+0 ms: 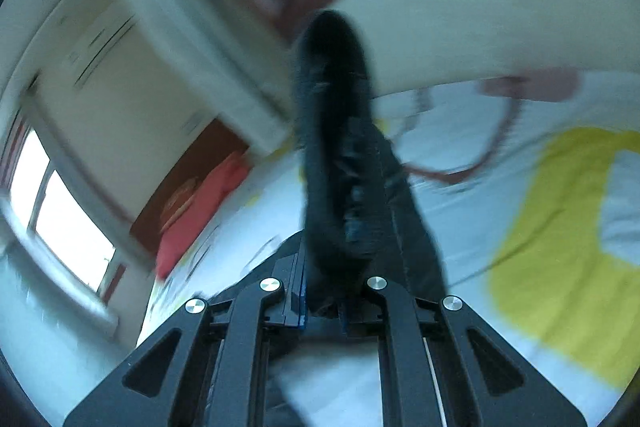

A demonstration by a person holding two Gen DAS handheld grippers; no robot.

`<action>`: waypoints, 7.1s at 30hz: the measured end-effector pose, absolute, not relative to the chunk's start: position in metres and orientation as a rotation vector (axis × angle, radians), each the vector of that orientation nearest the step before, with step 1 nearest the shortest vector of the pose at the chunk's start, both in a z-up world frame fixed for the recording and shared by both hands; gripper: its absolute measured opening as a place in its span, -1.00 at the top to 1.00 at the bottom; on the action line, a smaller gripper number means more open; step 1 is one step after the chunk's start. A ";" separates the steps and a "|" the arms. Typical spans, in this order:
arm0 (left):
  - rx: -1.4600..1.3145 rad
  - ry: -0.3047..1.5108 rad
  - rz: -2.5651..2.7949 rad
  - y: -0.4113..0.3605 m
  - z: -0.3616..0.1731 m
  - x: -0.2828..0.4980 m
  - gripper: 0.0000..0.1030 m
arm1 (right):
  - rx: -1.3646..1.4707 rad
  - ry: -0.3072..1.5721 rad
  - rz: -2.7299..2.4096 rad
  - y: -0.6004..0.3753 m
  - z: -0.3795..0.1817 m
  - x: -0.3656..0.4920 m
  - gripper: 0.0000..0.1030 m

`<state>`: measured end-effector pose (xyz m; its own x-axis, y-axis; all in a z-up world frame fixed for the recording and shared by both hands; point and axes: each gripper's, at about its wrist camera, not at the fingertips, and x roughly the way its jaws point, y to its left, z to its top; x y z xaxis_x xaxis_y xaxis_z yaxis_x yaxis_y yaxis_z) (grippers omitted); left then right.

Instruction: Fold large clothes

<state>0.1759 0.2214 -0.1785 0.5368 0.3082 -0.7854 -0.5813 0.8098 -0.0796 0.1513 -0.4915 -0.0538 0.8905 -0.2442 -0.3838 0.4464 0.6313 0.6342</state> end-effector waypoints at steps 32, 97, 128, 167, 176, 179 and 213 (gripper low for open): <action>-0.380 0.807 0.650 0.248 -0.175 0.165 -0.95 | 0.143 0.879 0.183 -0.070 -0.122 0.377 0.78; -0.340 0.818 0.671 0.244 -0.180 0.170 -0.96 | 0.190 0.840 -0.196 -0.306 -0.154 0.371 0.42; -0.953 0.408 0.660 0.422 -0.176 0.185 0.86 | 0.186 0.808 -0.193 -0.306 -0.155 0.363 0.39; -0.100 0.693 -0.229 -0.075 -0.121 0.381 -0.02 | 0.253 0.777 -0.154 -0.306 -0.156 0.355 0.19; -0.145 0.635 -0.199 -0.014 -0.092 0.342 -0.29 | 0.301 0.773 -0.113 -0.285 -0.128 0.349 0.09; -0.147 0.620 -0.122 0.022 -0.089 0.336 -0.30 | 0.294 0.769 -0.052 -0.257 -0.117 0.355 -0.01; -0.162 0.689 0.004 0.110 -0.105 0.373 -0.34 | 0.279 0.841 -0.179 -0.343 -0.121 0.368 0.20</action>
